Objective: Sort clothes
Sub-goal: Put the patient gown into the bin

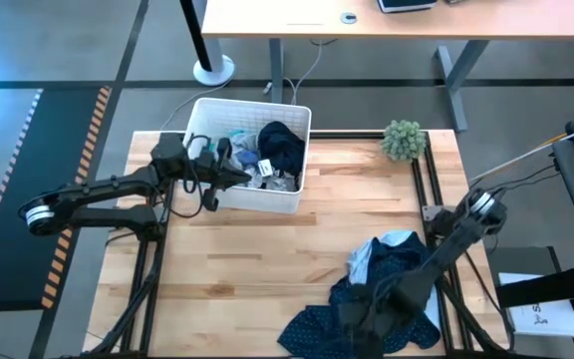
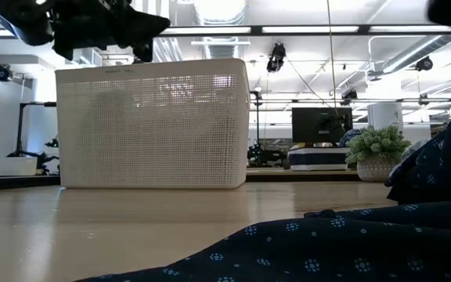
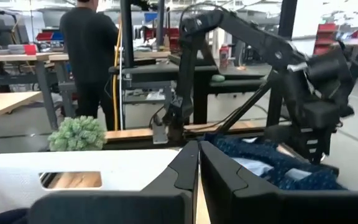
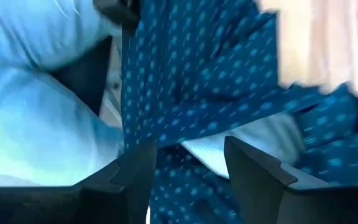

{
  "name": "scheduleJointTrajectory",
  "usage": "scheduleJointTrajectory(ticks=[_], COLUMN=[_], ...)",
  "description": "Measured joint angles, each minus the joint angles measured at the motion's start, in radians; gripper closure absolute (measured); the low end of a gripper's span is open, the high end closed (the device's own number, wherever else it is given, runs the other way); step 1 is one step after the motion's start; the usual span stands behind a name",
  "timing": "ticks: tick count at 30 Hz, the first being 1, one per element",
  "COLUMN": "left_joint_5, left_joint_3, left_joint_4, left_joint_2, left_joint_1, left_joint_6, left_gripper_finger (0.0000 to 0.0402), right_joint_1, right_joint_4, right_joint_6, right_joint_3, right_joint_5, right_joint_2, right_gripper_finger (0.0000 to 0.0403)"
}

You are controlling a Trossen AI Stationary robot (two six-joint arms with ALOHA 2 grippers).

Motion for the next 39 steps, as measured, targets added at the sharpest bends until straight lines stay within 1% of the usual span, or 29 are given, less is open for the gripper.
scheduleJointTrajectory(ticks=[4,8,16,23,28,31,34,36,37,39], left_joint_5=[0.000,0.000,0.000,-0.002,-0.007,-0.007,-0.008,-0.008,-0.008,-0.008], left_joint_3=[0.001,0.001,0.001,0.001,0.001,0.001,0.001,0.001,0.001,0.001], left_joint_4=[0.001,0.000,-0.004,-0.004,-0.004,-0.004,-0.004,-0.004,-0.004,-0.004], left_joint_2=[-0.008,-0.008,-0.008,-0.008,-0.008,-0.008,-0.008,-0.008,-0.008,-0.008], left_joint_1=[-0.012,-0.033,-0.079,-0.122,-0.139,-0.150,-0.161,-0.166,-0.169,-0.173], left_joint_6=[-0.020,-0.037,-0.070,-0.079,-0.093,-0.094,-0.094,-0.094,-0.094,-0.093], left_gripper_finger=[0.0400,0.0401,0.0401,0.0401,0.0401,0.0401,0.0402,0.0402,0.0402,0.0402], right_joint_1=[0.049,0.086,0.143,0.150,0.141,0.125,0.109,0.103,0.099,0.088], right_joint_4=[-0.090,-0.140,-0.169,-0.192,-0.201,-0.204,-0.208,-0.211,-0.214,-0.216], right_joint_6=[0.037,0.079,0.128,0.133,0.162,0.174,0.167,0.150,0.141,0.118], right_joint_3=[0.101,0.155,0.182,0.193,0.194,0.196,0.197,0.197,0.197,0.195], right_joint_5=[0.001,0.001,0.002,0.009,0.029,0.040,0.025,0.025,0.026,0.026], right_joint_2=[0.088,0.145,0.222,0.299,0.326,0.340,0.349,0.349,0.347,0.339], right_gripper_finger=[0.0217,0.0207,0.0163,0.0115,0.0103,0.0112,0.0140,0.0178,0.0204,0.0269])
